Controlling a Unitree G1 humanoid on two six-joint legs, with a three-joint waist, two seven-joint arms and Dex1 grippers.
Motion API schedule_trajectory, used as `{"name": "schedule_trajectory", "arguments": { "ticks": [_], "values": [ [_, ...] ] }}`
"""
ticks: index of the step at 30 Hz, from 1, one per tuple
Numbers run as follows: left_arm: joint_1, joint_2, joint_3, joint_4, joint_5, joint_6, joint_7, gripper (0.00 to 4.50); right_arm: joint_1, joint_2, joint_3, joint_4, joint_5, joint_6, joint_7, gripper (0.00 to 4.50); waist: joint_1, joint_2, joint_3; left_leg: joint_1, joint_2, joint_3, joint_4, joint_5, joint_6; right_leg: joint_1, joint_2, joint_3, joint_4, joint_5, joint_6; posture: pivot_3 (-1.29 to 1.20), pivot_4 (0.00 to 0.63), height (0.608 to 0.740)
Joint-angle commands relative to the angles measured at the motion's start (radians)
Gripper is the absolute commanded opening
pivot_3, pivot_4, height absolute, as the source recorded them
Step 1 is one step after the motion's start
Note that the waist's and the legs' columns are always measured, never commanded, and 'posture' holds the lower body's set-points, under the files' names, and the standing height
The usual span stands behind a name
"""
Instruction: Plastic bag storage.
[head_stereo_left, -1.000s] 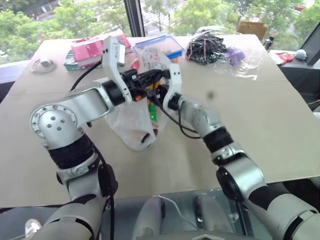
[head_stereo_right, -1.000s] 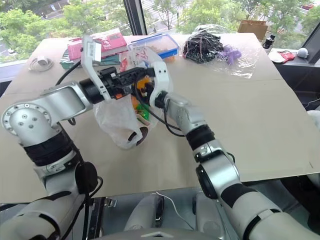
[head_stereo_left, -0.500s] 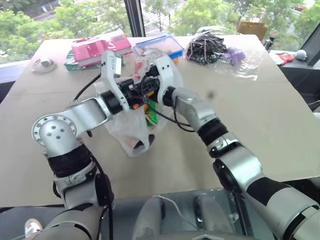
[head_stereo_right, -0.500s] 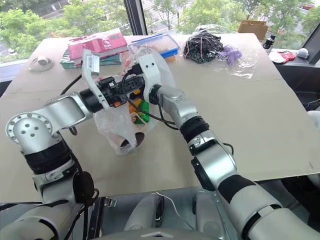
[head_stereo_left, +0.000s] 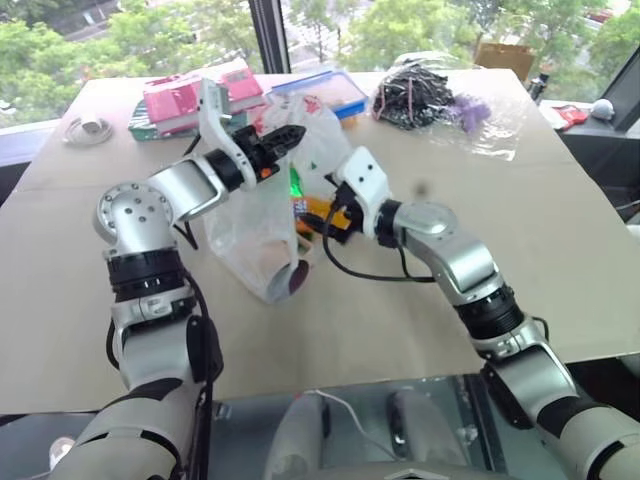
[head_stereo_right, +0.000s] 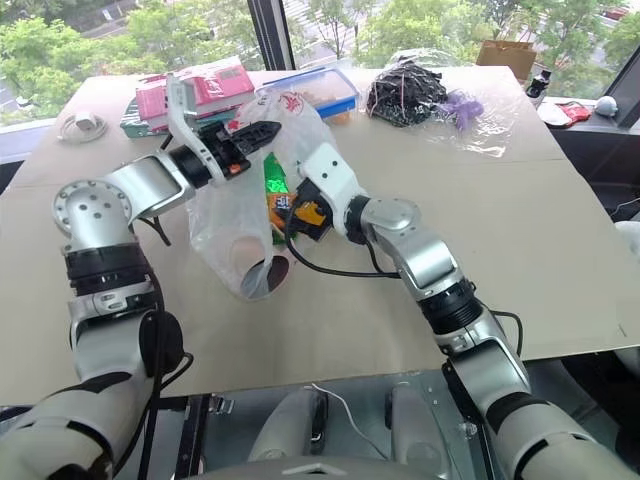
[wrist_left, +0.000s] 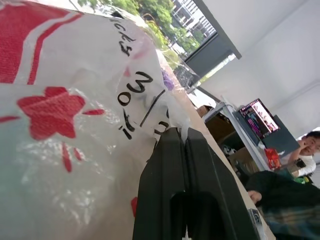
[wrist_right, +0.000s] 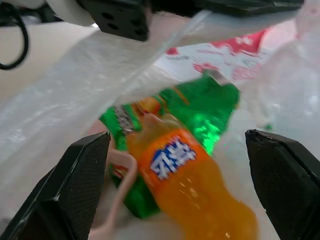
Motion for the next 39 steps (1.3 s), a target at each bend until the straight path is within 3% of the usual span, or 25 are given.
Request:
{"name": "schedule_trajectory", "arguments": {
  "ticks": [1,7,12,20,25,29,35,39],
  "values": [
    [-0.035,0.029,-0.002,-0.002,0.017,-0.024,-0.057,0.00,-0.015,0.007,-0.045,-0.019,-0.024,-0.005,-0.054,4.40,-0.001,0.000,0.000,0.000,0.000,0.000,0.000,0.000,0.000,0.000,0.000,0.000,0.000,0.000,0.000,0.00,0.150,0.740],
    [-0.027,0.052,0.007,-0.031,0.024,0.001,-0.085,0.00,-0.009,-0.102,0.059,0.040,-0.153,-0.125,0.026,4.40,0.002,0.000,0.000,0.000,0.000,0.000,0.000,0.000,0.000,0.000,0.000,0.000,-0.001,0.000,0.000,0.00,0.150,0.740],
    [-0.013,0.061,0.026,-0.071,0.010,0.028,-0.075,0.00,0.016,-0.123,0.039,0.074,-0.153,-0.109,0.057,4.40,-0.001,0.000,0.000,0.000,0.000,0.000,0.000,0.000,0.000,0.000,0.000,0.000,-0.001,0.000,0.000,0.00,0.150,0.740],
    [0.023,0.046,0.059,-0.138,-0.012,0.059,-0.028,0.00,0.069,-0.078,-0.056,0.046,-0.032,0.132,0.080,4.40,0.001,0.000,0.000,0.000,0.000,0.000,0.000,0.000,0.000,0.000,0.000,0.000,0.000,0.000,0.000,0.00,0.150,0.740],
    [0.017,0.045,0.041,-0.150,-0.003,0.065,-0.030,0.00,0.066,-0.036,-0.065,0.056,0.016,0.180,0.088,4.40,0.000,0.000,0.000,0.000,0.000,0.000,0.000,0.000,0.000,0.000,0.000,0.000,0.000,0.000,0.000,0.00,0.150,0.740],
    [0.023,0.046,0.023,-0.172,-0.006,0.082,-0.035,0.00,0.029,0.038,-0.067,0.130,0.031,0.117,0.102,4.40,-0.003,0.000,0.000,0.000,0.000,0.000,0.000,0.000,0.000,0.000,0.000,0.000,0.000,0.000,0.000,0.00,0.150,0.740],
    [0.023,0.069,0.014,-0.163,-0.005,0.101,-0.063,0.00,-0.028,0.161,0.000,0.293,0.032,-0.017,0.234,4.40,-0.005,0.000,0.000,0.000,0.001,0.000,0.000,0.000,0.000,0.000,0.001,0.000,0.000,0.000,0.000,0.00,0.150,0.740],
    [0.042,0.139,0.018,-0.121,0.008,0.106,-0.140,0.00,-0.045,0.180,-0.034,0.337,-0.011,-0.123,0.158,4.40,-0.003,0.000,0.000,0.000,0.000,0.000,0.000,0.000,0.000,0.000,0.000,0.000,0.000,0.000,0.000,0.00,0.150,0.740]
  ]
}}
